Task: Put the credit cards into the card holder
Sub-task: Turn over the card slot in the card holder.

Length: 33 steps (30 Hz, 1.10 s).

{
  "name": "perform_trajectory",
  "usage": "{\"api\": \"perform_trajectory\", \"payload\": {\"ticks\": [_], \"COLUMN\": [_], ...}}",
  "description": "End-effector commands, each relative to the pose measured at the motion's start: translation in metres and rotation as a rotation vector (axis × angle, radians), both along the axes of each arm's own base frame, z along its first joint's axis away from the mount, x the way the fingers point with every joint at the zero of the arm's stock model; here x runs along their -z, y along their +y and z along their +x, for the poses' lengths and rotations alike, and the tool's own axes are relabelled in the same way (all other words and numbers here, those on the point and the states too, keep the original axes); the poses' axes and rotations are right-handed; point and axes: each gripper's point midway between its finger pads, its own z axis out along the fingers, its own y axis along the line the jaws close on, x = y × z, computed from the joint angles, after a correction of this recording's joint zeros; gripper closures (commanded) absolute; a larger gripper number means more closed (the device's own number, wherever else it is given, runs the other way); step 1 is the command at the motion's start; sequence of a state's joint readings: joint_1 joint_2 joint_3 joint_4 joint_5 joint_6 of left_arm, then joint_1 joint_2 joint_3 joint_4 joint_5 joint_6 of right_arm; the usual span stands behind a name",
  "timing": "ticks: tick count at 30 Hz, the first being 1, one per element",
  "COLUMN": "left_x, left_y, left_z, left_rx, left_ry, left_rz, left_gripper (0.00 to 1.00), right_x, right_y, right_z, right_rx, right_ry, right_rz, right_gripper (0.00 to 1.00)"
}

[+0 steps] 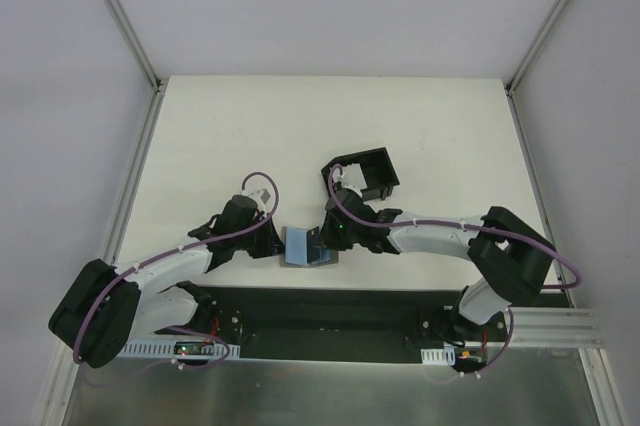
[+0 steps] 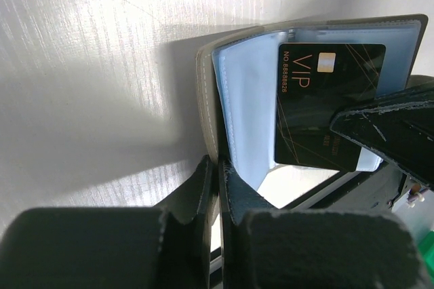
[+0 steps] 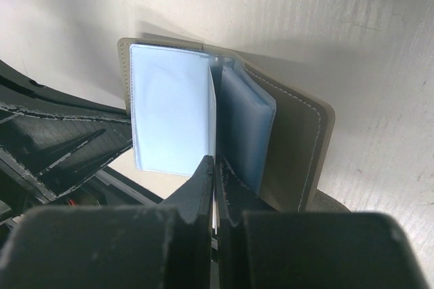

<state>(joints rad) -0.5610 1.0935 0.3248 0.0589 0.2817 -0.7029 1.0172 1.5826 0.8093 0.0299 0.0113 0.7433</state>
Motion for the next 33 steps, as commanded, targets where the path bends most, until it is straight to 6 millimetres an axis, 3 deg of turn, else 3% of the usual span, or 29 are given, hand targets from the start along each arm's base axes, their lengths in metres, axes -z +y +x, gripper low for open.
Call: {"api": "perform_trajectory", "payload": {"ticks": [1, 6, 10, 14, 21, 33], "left_x": [0.000, 0.010, 0.016, 0.011, 0.007, 0.005], "left_y": [0.005, 0.011, 0.012, 0.011, 0.012, 0.022], "left_z": [0.003, 0.004, 0.003, 0.005, 0.009, 0.012], "left_rx": [-0.001, -0.011, -0.013, -0.014, -0.028, -0.060], "left_ry": [-0.003, 0.009, 0.031, 0.019, 0.016, -0.036], "left_rz": [0.033, 0.078, 0.096, 0.084, 0.104, 0.128], "left_gripper": [1.00, 1.00, 1.00, 1.00, 1.00, 1.00], "right_x": [0.003, -0.034, -0.053, -0.044, -0.031, -0.036], "right_y": [-0.006, -0.004, -0.023, -0.041, -0.045, -0.024], "right_z": [0.000, 0.008, 0.015, 0.014, 0.006, 0.013], "right_rx": [0.005, -0.001, 0.042, 0.064, 0.060, 0.013], "right_ry": [-0.008, -0.100, -0.149, -0.131, -0.100, -0.100], "right_rz": [-0.026, 0.049, 0.032, -0.032, -0.028, -0.008], "right_gripper": [0.99, 1.00, 1.00, 1.00, 1.00, 1.00]}}
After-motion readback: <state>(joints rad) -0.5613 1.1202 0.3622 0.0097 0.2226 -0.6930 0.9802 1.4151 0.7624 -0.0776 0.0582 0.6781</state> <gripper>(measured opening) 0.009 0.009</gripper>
